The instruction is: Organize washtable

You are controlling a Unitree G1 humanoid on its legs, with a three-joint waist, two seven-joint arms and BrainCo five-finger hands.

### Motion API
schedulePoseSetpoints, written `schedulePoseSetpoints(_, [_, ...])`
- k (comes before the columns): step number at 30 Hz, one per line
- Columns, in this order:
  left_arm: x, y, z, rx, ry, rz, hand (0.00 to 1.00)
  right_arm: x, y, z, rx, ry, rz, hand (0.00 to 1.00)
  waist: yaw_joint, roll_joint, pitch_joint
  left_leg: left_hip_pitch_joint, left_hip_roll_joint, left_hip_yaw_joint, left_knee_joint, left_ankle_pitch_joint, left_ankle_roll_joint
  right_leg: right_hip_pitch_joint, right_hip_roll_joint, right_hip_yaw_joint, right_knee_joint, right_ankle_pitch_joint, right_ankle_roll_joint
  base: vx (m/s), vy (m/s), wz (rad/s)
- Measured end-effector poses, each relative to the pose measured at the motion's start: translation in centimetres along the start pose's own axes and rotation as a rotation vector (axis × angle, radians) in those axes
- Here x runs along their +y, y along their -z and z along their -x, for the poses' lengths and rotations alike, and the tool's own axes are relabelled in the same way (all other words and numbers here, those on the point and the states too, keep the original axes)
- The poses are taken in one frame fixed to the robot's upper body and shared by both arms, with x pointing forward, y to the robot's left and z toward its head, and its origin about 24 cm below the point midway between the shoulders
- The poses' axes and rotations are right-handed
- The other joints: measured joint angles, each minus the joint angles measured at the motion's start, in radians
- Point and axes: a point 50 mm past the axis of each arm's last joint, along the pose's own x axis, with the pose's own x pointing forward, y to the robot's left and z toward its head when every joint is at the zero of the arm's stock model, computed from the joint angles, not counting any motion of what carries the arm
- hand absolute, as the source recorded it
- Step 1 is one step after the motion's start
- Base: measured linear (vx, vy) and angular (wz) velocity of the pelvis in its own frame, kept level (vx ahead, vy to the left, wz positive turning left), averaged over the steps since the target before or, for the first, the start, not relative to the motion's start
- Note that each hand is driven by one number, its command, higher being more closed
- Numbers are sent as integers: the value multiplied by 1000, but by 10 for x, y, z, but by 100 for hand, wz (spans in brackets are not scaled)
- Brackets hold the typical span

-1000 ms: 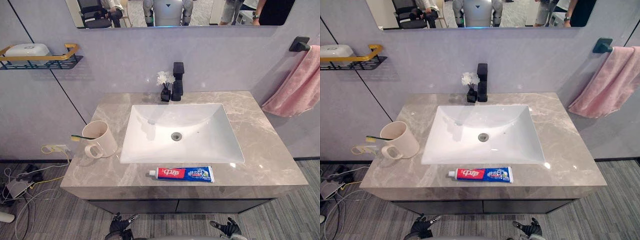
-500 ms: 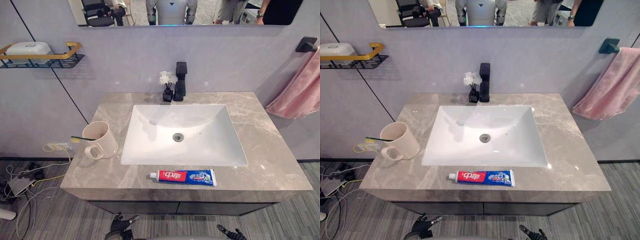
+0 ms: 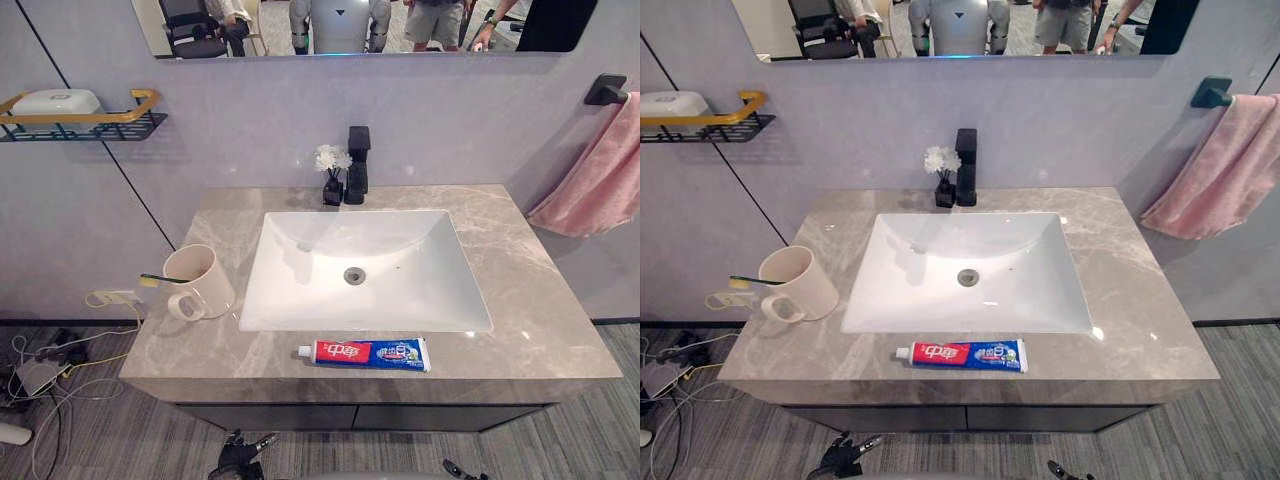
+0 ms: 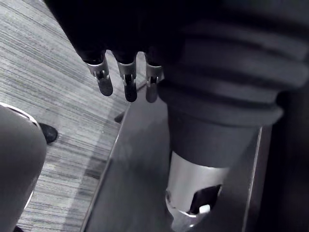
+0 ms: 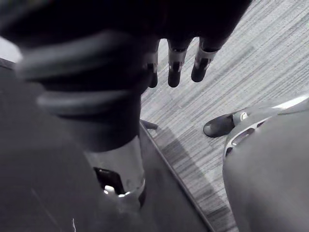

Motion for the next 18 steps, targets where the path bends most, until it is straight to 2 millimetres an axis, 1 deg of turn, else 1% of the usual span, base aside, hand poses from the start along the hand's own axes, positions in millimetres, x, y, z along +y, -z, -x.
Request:
schedulePoseSetpoints(1, [9, 1, 0, 7, -29, 21, 0, -3, -3, -1, -8, 10, -9, 0, 1, 0, 2, -2, -2, -11, -5, 6, 1, 3, -2, -14, 4, -3, 0, 21, -21, 30])
schedulePoseSetpoints(2, [13, 0, 0, 6, -43, 31, 0, -5, -5, -1, -11, 16, -13, 0, 1, 0, 2, -2, -2, -18, -6, 7, 1, 5, -3, -20, 6, -6, -2, 9, -22, 31])
schedulePoseSetpoints(3, [25, 1, 0, 8, -80, 51, 0, -9, -7, -2, -16, 29, -22, 0, 1, 1, 2, 0, -3, -28, -6, 8, 1, 12, -4, -30, 9, -9, -2, -22, -20, 23])
schedulePoseSetpoints(5, [43, -2, 0, -3, -147, 108, 0, -12, -14, -3, -33, 38, -32, 0, 3, 4, 3, -1, -3, -37, -6, 11, 2, 14, -7, -43, 24, -19, -1, -47, -18, 19])
schedulePoseSetpoints(7, [56, -8, 1, -28, -190, 150, 0, -14, -19, -4, -48, 42, -36, 0, 3, 10, 5, -2, -5, -53, -6, 15, 4, 12, -14, -52, 48, -34, 2, -69, -12, 24])
schedulePoseSetpoints(9, [63, -13, 2, -62, -219, 191, 0, -14, -20, -4, -52, 44, -40, 0, 4, 13, 5, -2, -6, -62, -7, 16, 4, 12, -17, -68, 60, -42, 3, -68, -9, 21])
schedulePoseSetpoints(10, [67, -21, 2, -94, -240, 218, 0, -13, -21, -4, -57, 42, -41, 0, 5, 14, 4, -3, -6, -72, -9, 19, 4, 12, -18, -75, 64, -46, 4, -56, -14, 20])
schedulePoseSetpoints(12, [72, -37, 5, -173, -266, 261, 0, -13, -21, -4, -57, 42, -41, 0, 6, 14, 4, -5, -6, -84, -15, 24, 3, 11, -19, -85, 76, -54, 4, -40, -19, 20])
schedulePoseSetpoints(14, [80, -71, 14, -342, -288, 311, 0, -15, -20, -3, -65, 45, -42, 0, 8, 15, 5, -8, -1, -89, -15, 27, -1, 11, -18, -101, 89, -66, 1, -15, -25, 19])
schedulePoseSetpoints(15, [82, -80, 18, -393, -295, 319, 0, -15, -21, -3, -74, 45, -43, 0, 9, 15, 5, -8, 0, -90, -15, 28, -1, 11, -18, -102, 96, -70, 0, 12, -26, 12])
schedulePoseSetpoints(16, [85, -101, 28, -501, -307, 339, 0, -15, -22, -2, -88, 43, -41, 0, 15, 15, 5, -10, 3, -93, -15, 28, -2, 9, -17, -105, 103, -76, 0, 20, -24, 7])
schedulePoseSetpoints(17, [86, -111, 34, -558, -308, 349, 0, -15, -22, -1, -93, 42, -38, 0, 20, 15, 4, -10, 3, -95, -15, 28, -3, 8, -17, -108, 107, -79, 1, 22, -21, 13])
schedulePoseSetpoints(18, [86, -138, 50, -703, -308, 370, 0, -14, -20, 0, -99, 35, -15, 0, 30, 16, 2, -12, 4, -102, -14, 29, -3, 8, -18, -115, 116, -89, 1, 23, -19, 21])
